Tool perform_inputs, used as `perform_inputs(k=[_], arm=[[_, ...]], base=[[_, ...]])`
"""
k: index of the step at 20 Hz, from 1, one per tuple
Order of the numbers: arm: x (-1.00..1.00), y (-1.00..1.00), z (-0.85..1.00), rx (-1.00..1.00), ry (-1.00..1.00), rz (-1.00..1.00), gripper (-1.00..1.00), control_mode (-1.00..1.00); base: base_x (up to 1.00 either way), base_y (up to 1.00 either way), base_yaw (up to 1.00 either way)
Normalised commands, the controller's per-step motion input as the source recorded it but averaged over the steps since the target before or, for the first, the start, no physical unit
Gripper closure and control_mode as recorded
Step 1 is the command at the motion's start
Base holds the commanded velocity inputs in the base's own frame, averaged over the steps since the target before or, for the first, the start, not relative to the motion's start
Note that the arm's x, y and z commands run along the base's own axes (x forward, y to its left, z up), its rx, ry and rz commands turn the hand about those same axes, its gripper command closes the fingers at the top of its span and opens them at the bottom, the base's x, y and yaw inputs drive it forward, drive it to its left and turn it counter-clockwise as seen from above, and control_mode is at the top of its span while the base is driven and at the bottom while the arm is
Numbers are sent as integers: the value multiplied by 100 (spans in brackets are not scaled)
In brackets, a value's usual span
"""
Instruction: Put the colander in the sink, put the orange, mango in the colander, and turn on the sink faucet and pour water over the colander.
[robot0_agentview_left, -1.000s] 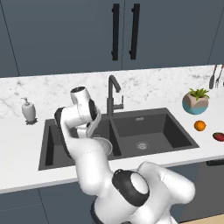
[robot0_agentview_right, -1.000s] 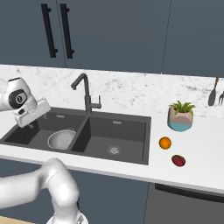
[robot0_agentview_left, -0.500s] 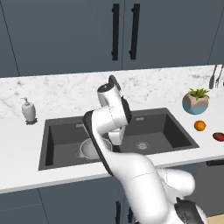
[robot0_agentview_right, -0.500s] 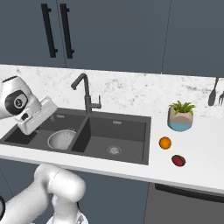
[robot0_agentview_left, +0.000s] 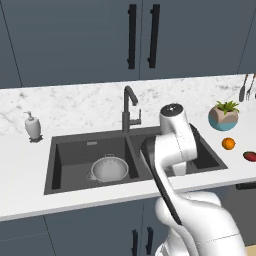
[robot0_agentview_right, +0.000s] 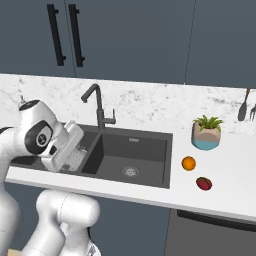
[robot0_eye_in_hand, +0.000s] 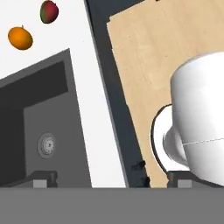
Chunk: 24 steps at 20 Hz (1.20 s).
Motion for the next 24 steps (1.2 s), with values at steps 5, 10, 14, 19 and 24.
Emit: perform_inputs(k=[5,10,14,19,24], arm=[[6,-100,2,0,0,19,-100,-100],[44,-100,0,0,3,18,-100,-100],[58,-100,0,0,5,26,-100,-100],[59,-100,4,-3,4,33,-100,-100],[53,-93,11,-6,9,31,-100,-100]], base=[[0,0,0],[0,0,0],[0,0,0],[0,0,0],[0,0,0]])
